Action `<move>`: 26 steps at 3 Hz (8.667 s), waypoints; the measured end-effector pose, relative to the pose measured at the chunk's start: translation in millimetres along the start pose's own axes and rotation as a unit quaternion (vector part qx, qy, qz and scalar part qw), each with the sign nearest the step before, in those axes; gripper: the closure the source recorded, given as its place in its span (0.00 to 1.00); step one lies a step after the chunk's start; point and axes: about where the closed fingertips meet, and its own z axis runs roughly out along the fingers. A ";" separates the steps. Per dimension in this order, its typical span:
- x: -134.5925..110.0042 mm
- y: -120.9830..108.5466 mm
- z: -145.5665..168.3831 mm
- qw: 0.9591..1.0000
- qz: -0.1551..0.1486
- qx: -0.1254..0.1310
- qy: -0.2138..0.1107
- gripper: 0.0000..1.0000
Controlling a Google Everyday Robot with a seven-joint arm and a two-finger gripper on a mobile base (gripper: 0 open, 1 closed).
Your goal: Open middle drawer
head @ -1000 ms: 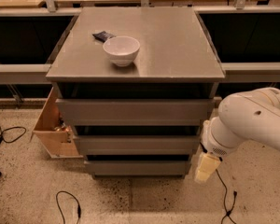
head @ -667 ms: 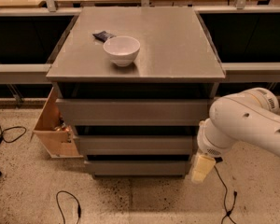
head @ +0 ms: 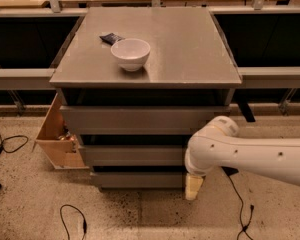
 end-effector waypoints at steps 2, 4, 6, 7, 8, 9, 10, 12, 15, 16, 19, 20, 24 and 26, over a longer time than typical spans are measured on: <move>-15.3 -40.9 97.0 1.000 -0.031 -0.004 0.004 0.00; -24.5 -65.6 153.8 1.000 -0.013 -0.023 -0.014 0.00; -10.8 -65.1 177.2 0.999 0.018 -0.035 -0.021 0.40; -8.5 -65.7 172.0 0.999 0.021 -0.036 -0.021 0.63; -9.2 -67.5 164.5 0.999 0.021 -0.036 -0.021 0.86; -9.8 -69.1 157.6 0.999 0.021 -0.036 -0.021 1.00; 10.9 -45.7 141.3 0.998 0.037 -0.052 -0.009 1.00; 13.7 -41.4 141.5 0.997 0.042 -0.058 -0.007 1.00; 24.6 -9.3 125.3 0.994 0.051 -0.093 -0.001 1.00; 42.2 36.1 114.2 0.988 0.059 -0.140 0.010 1.00; 57.9 76.4 104.1 0.980 0.072 -0.186 0.015 1.00; 70.9 107.8 100.4 0.972 0.081 -0.221 0.016 1.00; 76.7 132.9 93.6 0.964 0.085 -0.252 0.016 0.58; 77.3 123.3 67.7 0.969 0.077 -0.236 0.014 0.04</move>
Offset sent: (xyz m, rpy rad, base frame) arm 0.1061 0.0203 -0.1243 -0.0179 0.0146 0.0725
